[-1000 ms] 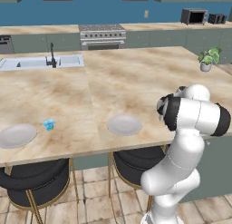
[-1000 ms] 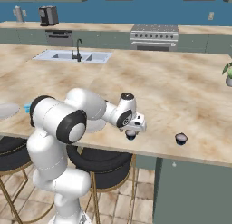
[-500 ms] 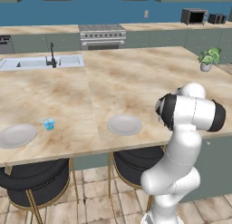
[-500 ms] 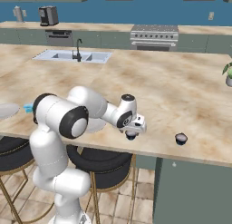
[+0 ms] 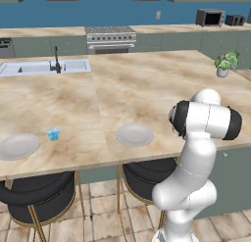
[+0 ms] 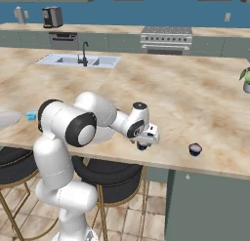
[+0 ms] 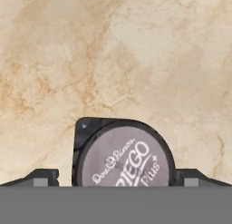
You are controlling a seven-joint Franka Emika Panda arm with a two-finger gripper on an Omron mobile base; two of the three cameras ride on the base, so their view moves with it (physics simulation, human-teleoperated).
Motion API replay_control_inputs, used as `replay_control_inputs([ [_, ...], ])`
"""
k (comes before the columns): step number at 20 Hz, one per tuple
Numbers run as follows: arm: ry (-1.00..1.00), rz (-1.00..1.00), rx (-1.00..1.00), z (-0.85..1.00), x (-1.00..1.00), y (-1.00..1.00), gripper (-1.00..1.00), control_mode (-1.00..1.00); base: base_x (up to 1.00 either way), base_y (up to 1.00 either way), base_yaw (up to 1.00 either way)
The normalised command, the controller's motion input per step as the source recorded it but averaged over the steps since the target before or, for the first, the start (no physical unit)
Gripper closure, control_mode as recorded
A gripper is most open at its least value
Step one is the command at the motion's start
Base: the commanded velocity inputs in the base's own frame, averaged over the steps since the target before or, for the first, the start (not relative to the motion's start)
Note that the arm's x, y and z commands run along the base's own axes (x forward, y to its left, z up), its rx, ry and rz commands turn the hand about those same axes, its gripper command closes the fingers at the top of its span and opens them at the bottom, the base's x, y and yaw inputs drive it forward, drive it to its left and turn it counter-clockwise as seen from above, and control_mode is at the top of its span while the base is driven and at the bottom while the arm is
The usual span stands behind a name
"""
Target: Place two yogurt containers on each plate.
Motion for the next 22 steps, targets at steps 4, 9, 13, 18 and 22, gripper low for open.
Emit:
replay_control_inputs([
  [4,0.00,0.00,0.00,0.00,0.00,0.00,-1.00,-1.00,0.00,0.00,0.00],
  [9,0.01,0.00,0.00,0.00,0.00,0.00,-1.00,-1.00,0.00,0.00,0.00],
  [13,0.03,0.00,0.00,0.00,0.01,0.00,-1.00,-1.00,0.00,0.00,0.00],
  [18,0.04,0.00,0.00,-0.11,0.00,0.00,-1.00,-1.00,0.00,0.00,0.00],
  [22,0.05,0.00,0.00,-0.21,0.00,0.00,-1.00,-1.00,0.00,0.00,0.00],
])
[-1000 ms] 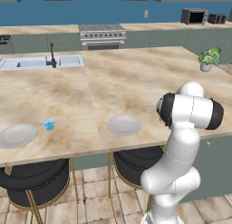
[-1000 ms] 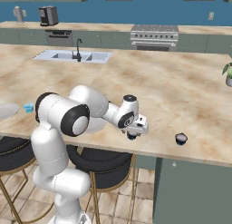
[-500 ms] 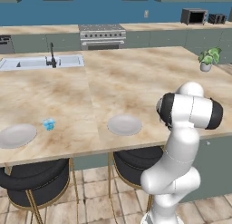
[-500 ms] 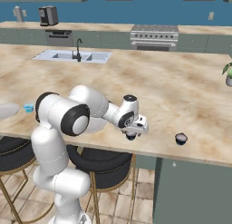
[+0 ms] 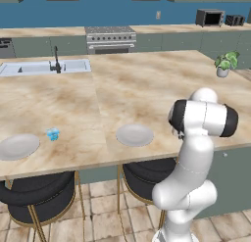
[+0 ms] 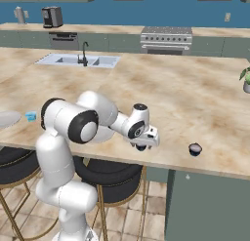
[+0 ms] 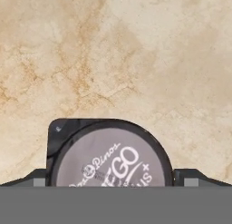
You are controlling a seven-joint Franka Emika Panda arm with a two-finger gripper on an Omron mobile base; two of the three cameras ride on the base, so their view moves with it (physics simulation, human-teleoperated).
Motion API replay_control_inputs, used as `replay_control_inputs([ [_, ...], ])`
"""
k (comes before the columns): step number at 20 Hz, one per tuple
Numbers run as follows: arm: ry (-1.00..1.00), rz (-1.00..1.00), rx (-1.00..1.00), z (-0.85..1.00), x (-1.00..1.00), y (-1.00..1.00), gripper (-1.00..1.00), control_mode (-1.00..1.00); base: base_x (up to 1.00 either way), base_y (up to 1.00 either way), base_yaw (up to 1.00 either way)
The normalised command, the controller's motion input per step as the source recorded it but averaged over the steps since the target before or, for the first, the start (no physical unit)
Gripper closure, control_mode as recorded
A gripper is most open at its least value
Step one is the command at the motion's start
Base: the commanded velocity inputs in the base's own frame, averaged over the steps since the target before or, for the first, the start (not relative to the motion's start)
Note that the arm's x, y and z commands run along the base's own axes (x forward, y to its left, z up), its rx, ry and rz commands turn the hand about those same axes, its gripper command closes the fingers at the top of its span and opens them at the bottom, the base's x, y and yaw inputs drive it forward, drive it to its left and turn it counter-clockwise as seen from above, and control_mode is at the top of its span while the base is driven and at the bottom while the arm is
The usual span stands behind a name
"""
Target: Place two yogurt containers on each plate.
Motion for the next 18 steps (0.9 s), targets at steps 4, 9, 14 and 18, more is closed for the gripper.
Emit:
replay_control_inputs([
  [4,0.01,0.00,0.00,-0.07,0.00,0.00,1.00,-1.00,0.00,0.00,0.00],
  [9,0.00,0.00,0.00,0.00,0.00,0.00,1.00,-1.00,0.00,0.00,0.00],
  [14,-0.01,0.00,0.00,0.10,0.00,0.33,1.00,-1.00,0.00,0.00,0.00],
  [18,0.00,-0.02,0.00,0.57,0.00,0.73,1.00,-1.00,0.00,0.00,0.00],
])
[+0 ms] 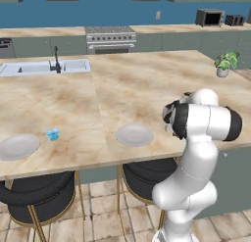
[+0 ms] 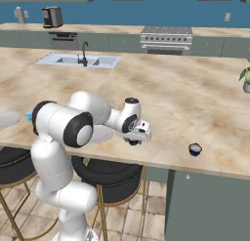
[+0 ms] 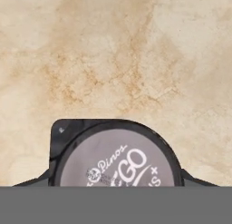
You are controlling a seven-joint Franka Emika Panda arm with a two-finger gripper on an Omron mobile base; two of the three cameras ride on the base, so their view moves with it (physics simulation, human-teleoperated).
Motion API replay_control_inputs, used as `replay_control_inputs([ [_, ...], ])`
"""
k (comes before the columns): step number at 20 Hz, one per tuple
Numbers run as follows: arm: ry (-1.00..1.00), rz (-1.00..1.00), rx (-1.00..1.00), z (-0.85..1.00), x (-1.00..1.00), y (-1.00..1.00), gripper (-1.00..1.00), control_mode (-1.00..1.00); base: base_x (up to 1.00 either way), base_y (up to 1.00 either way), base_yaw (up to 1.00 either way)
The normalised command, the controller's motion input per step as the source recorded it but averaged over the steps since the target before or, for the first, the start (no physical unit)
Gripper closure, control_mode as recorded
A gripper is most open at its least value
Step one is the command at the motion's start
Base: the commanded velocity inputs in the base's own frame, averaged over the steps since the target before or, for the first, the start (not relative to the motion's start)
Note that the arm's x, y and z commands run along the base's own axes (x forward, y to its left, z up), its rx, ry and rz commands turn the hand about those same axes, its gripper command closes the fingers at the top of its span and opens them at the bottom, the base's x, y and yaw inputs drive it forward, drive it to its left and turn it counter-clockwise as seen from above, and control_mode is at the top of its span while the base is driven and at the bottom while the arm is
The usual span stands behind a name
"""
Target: Place two yogurt containers on each plate.
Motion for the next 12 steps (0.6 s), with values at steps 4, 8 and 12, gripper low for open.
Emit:
replay_control_inputs([
  [4,0.00,0.00,0.00,0.65,-0.06,0.68,1.00,-1.00,0.00,0.00,0.00],
  [8,0.00,0.00,0.00,0.36,0.00,0.82,1.00,-1.00,0.00,0.00,0.00],
  [12,0.00,0.00,0.00,0.00,0.00,0.99,1.00,-1.00,0.00,0.00,0.00],
])
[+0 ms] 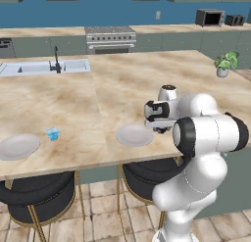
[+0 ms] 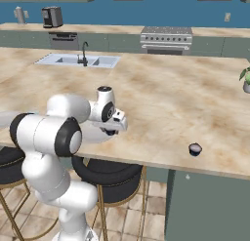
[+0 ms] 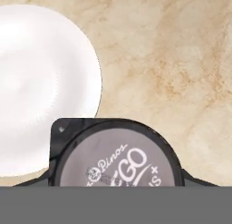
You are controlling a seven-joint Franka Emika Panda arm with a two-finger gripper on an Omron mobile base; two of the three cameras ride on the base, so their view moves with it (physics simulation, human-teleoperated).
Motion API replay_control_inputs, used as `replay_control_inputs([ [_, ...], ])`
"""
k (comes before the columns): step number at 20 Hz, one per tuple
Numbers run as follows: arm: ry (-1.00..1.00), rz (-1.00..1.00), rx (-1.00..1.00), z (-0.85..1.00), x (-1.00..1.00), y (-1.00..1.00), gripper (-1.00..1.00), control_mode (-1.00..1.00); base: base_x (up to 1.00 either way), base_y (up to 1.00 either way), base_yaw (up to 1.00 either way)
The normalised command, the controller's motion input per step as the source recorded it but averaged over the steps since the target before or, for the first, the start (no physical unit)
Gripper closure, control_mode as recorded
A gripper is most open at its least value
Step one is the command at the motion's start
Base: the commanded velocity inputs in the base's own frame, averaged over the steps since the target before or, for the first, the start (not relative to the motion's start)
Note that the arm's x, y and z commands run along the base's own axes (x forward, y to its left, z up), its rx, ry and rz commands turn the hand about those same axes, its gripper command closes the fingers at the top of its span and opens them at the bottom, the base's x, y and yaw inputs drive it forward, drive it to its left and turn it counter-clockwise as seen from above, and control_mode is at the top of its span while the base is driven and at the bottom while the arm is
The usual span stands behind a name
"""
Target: Place two yogurt containers on each plate.
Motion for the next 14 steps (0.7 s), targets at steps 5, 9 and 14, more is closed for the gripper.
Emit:
replay_control_inputs([
  [5,0.00,0.00,0.00,-0.03,0.00,0.99,1.00,-1.00,0.00,0.00,0.00],
  [9,0.00,0.00,0.00,0.00,0.08,0.75,1.00,-1.00,0.00,0.00,0.00],
  [14,0.00,0.00,0.00,-0.18,0.38,0.32,1.00,-1.00,0.00,0.00,0.00],
])
